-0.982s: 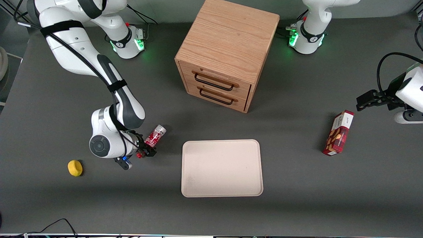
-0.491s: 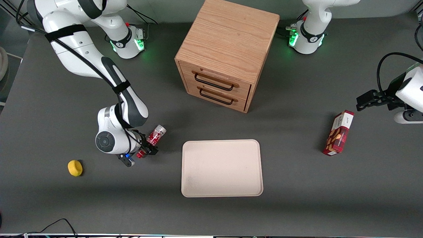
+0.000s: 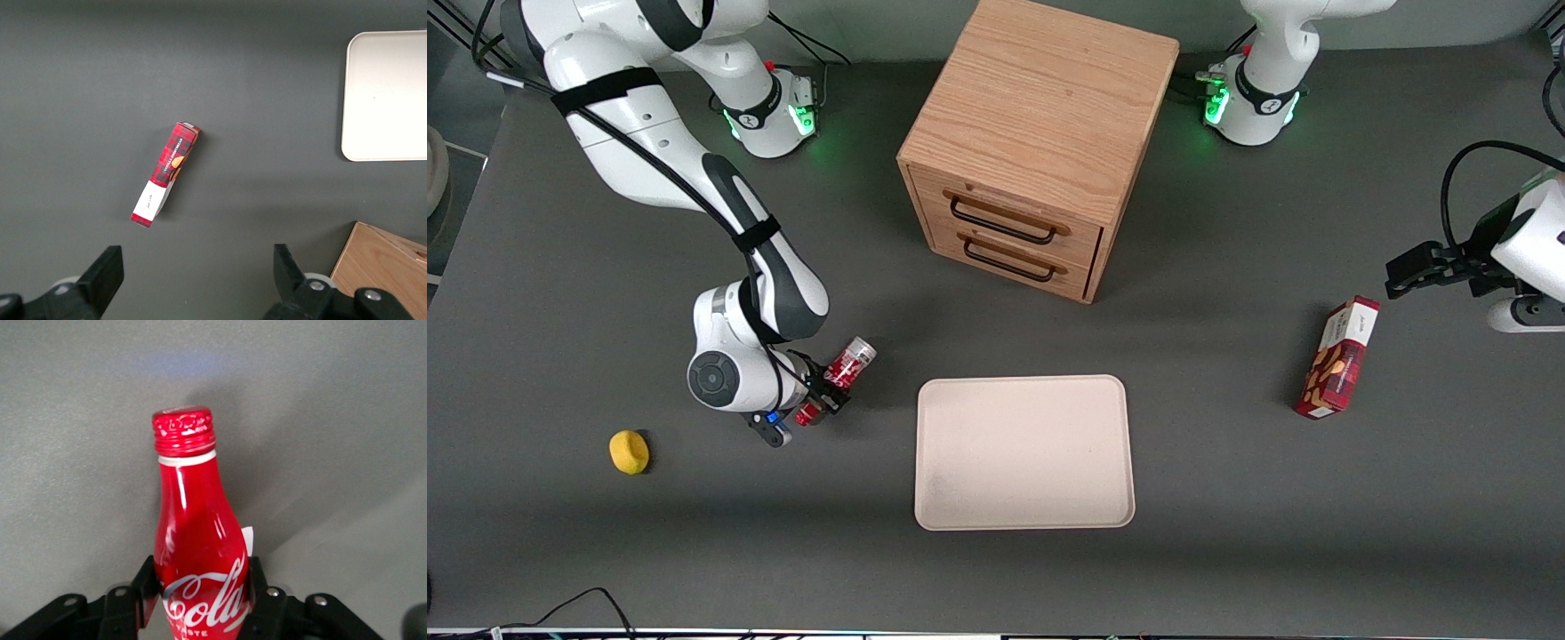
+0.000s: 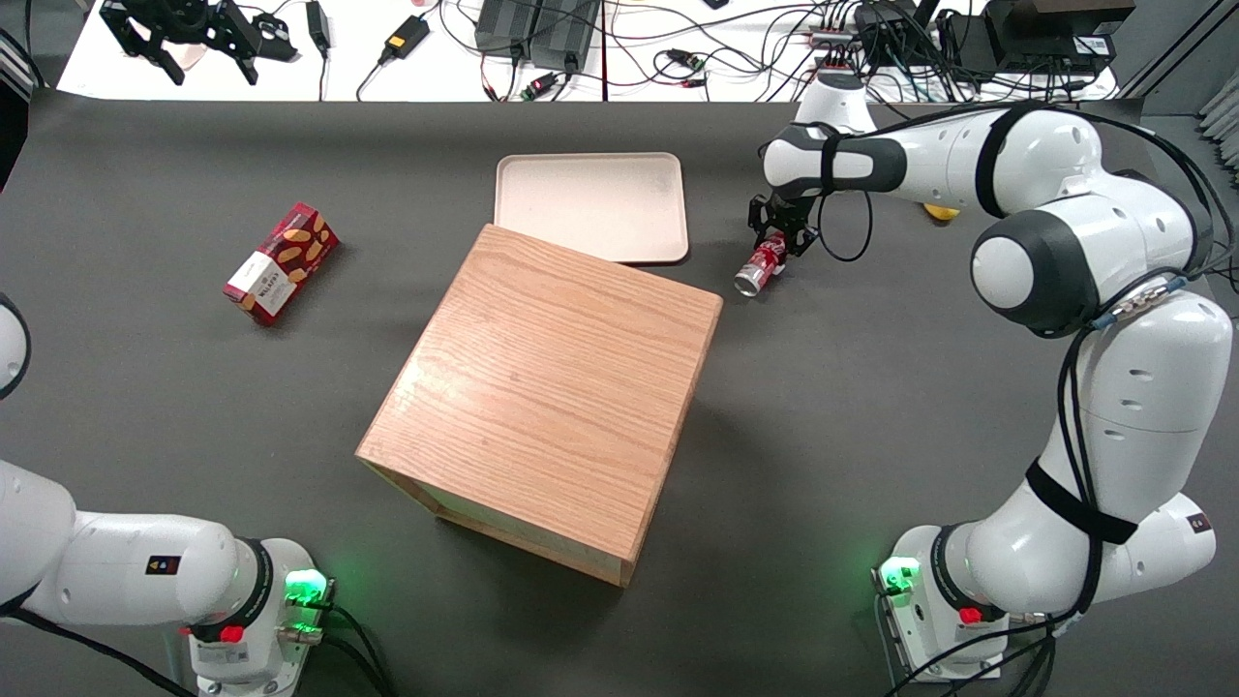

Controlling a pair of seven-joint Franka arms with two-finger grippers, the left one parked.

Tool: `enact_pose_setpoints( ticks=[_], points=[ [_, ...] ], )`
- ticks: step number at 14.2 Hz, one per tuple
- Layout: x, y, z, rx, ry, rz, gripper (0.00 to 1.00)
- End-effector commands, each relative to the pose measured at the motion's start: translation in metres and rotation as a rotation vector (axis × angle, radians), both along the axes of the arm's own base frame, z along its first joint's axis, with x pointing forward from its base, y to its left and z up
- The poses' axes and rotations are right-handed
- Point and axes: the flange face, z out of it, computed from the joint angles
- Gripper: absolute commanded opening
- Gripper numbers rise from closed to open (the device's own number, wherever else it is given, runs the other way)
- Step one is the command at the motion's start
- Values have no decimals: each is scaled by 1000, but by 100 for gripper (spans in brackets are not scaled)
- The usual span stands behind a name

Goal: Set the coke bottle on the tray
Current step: 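Lift the bottle and stand it upright in the right gripper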

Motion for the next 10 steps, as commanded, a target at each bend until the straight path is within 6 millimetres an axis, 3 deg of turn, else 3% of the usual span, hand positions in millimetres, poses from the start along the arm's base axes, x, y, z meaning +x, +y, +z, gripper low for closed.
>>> enact_pose_setpoints(
  ticks=[1,2,5,7,8,10],
  points=[
    [2,10,41,18,-28,12,2],
    [3,11,62,20,-30,33,2],
    [9,24,148,51,-64,161,2],
    [20,47,204,84,-87,230,2],
    [26,60,225,89,-114,257,2],
    [32,90,235,94,-157,317,2]
  ],
)
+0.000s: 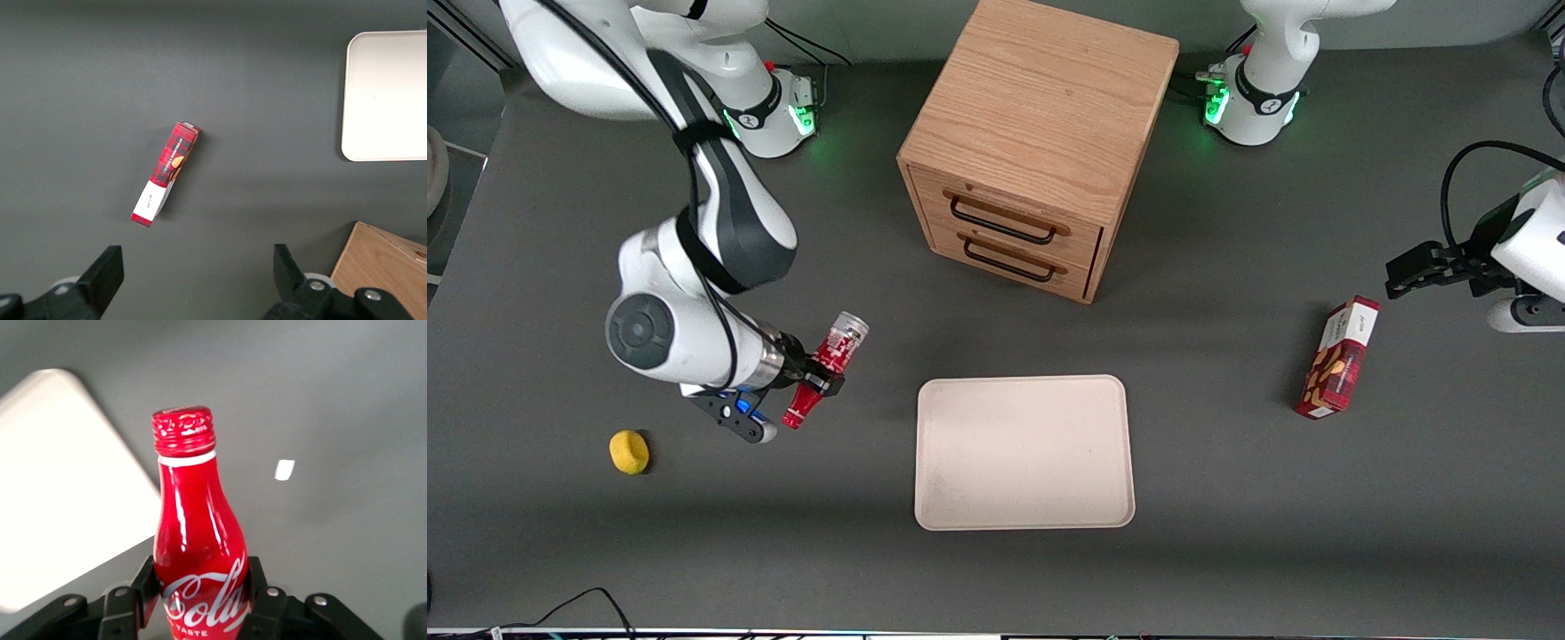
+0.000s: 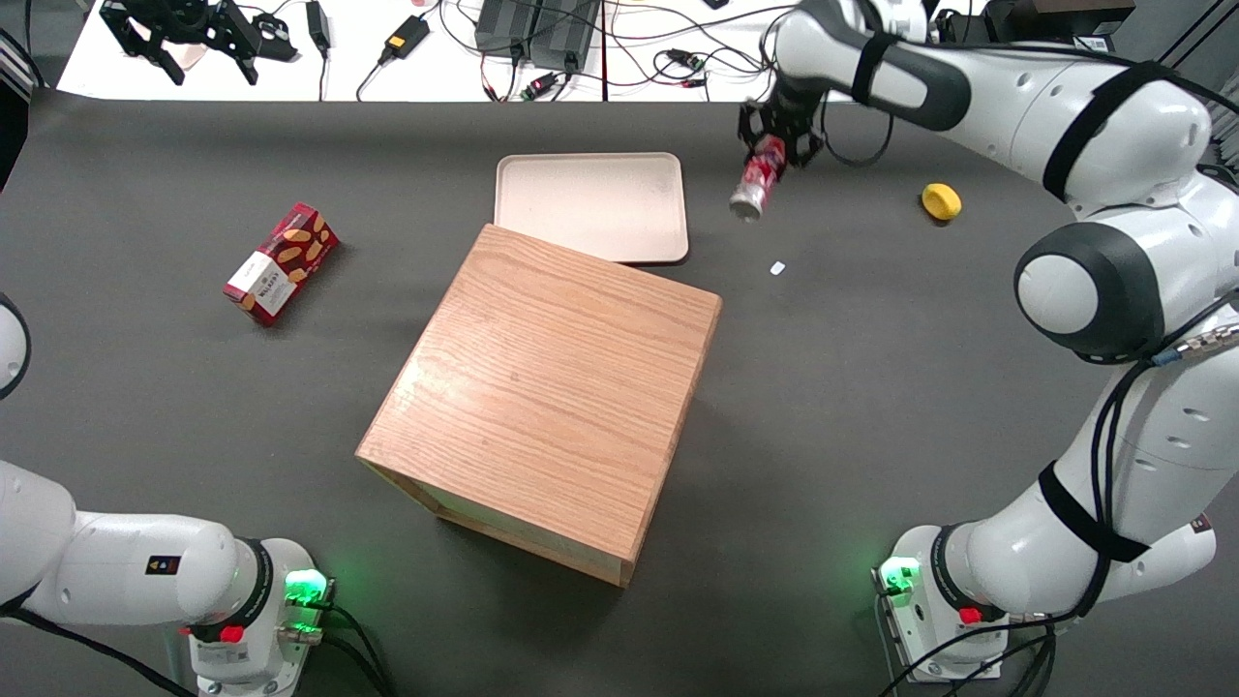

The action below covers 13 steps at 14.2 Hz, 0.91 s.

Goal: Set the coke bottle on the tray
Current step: 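Lift the bottle and stand it upright in the right gripper, then carry the bottle over the white tray with the right gripper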

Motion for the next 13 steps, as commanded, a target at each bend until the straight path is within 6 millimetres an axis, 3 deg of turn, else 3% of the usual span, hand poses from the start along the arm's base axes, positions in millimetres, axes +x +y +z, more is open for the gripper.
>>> enact_pose_setpoints(
  ticks=[1,4,7,13],
  points=[
    [15,50,-1,33,-33,121,2],
    [25,91,-35,45,-67,274,2],
    [35,106,-83,76,-121,297,2],
    [33,123,-155,3,-165,375,2]
  ],
)
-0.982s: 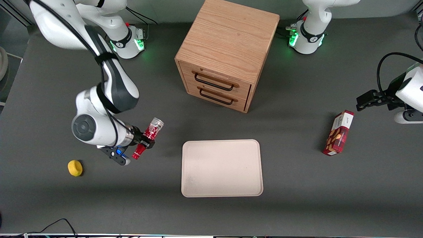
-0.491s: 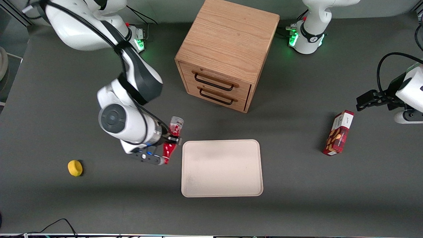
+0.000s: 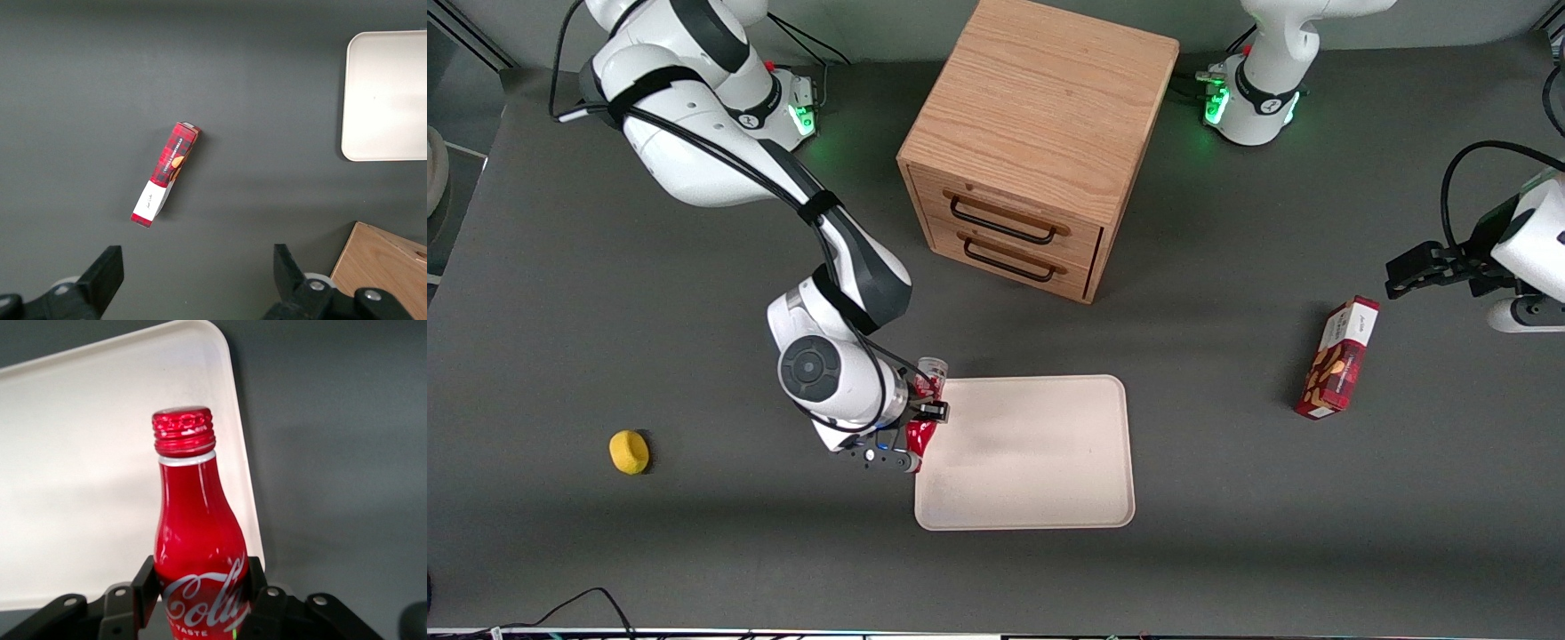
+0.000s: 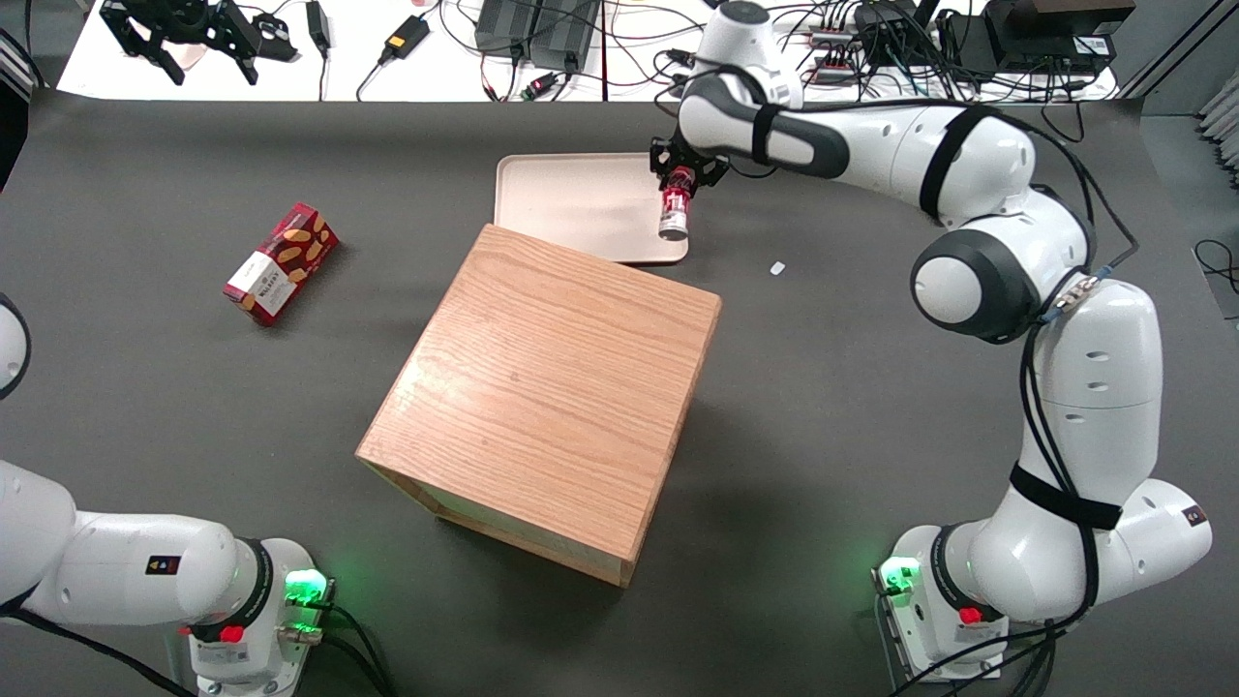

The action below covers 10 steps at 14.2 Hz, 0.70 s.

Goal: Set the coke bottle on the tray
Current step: 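Carry the bottle over the white tray with the right gripper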

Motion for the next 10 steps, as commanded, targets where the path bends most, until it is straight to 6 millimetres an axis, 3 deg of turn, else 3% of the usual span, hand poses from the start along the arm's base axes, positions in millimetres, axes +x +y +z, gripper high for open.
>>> enact_pose_setpoints(
  ticks=[1,5,10],
  points=[
    [3,12,-17,-9,-34,41,2],
    [1,20,-42,-41,-76,94,2],
    [-2,23,-58,-72,-95,147,3]
  ],
)
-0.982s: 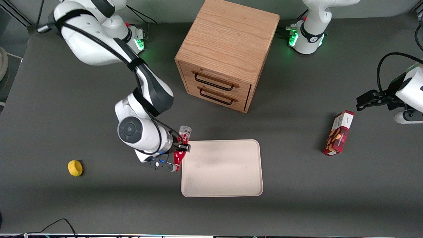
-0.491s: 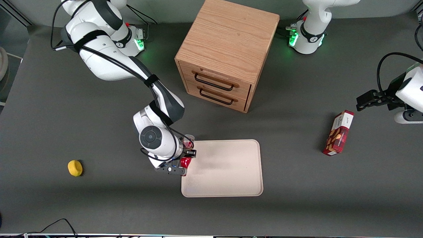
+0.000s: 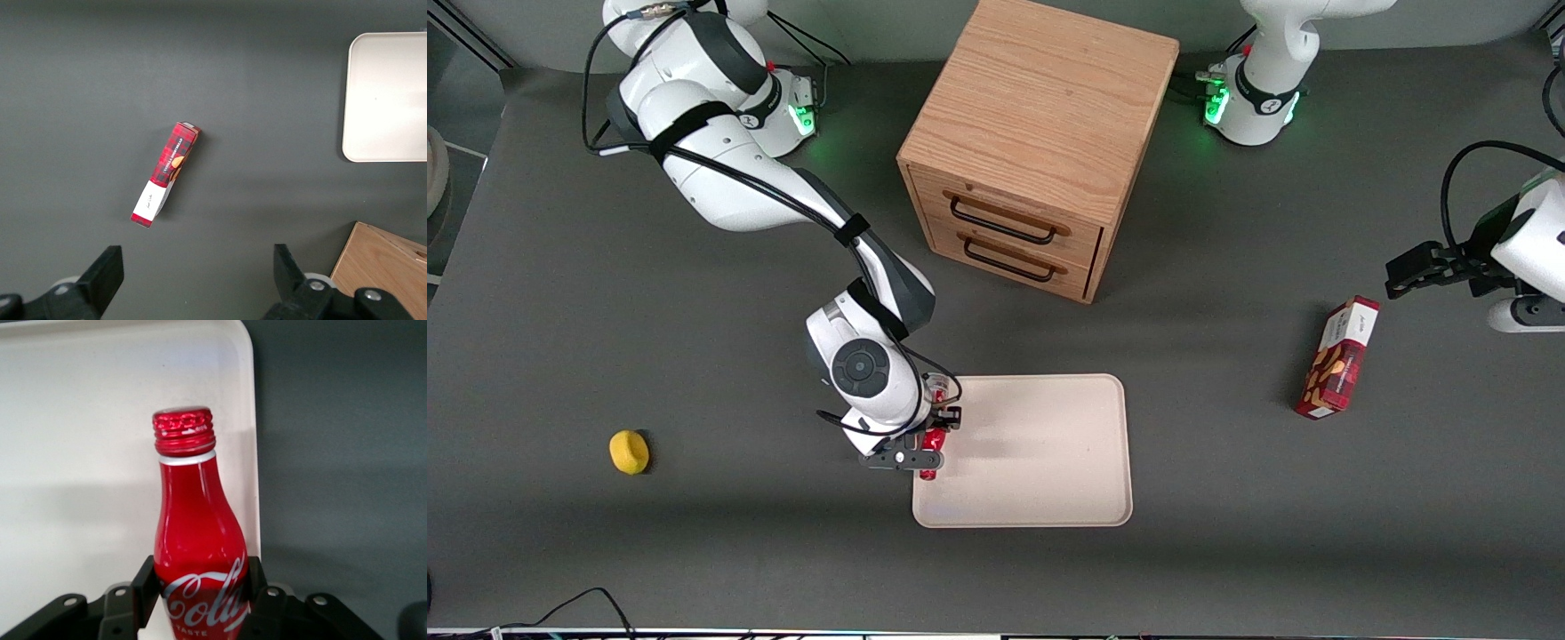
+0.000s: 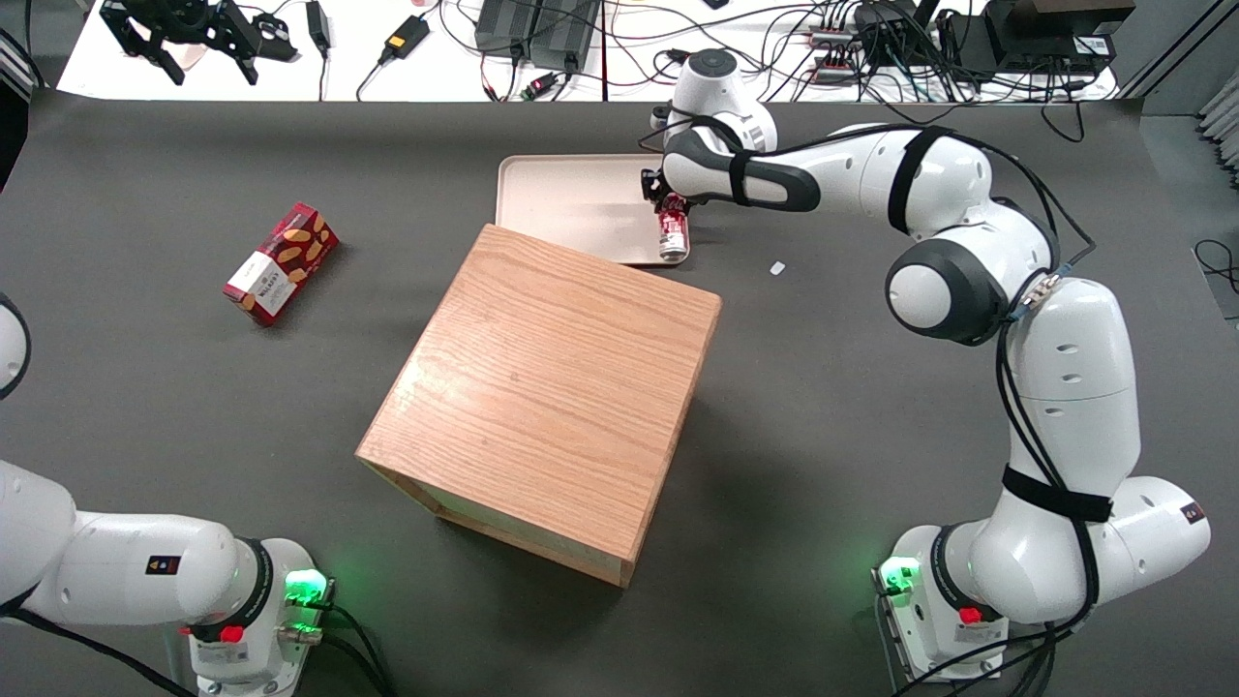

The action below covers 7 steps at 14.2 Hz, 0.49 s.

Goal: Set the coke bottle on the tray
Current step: 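Carry the bottle over the white tray with the right gripper, then lower the bottle onto the tray and open the right gripper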

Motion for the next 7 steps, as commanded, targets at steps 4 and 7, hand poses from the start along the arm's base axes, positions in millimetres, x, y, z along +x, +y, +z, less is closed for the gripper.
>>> enact_pose_setpoints(
  ticks=[4,7],
  points=[
    [2,11,-15,26,-53,35,100],
    [-2,12,-21,-6,-74,66,100]
  ],
)
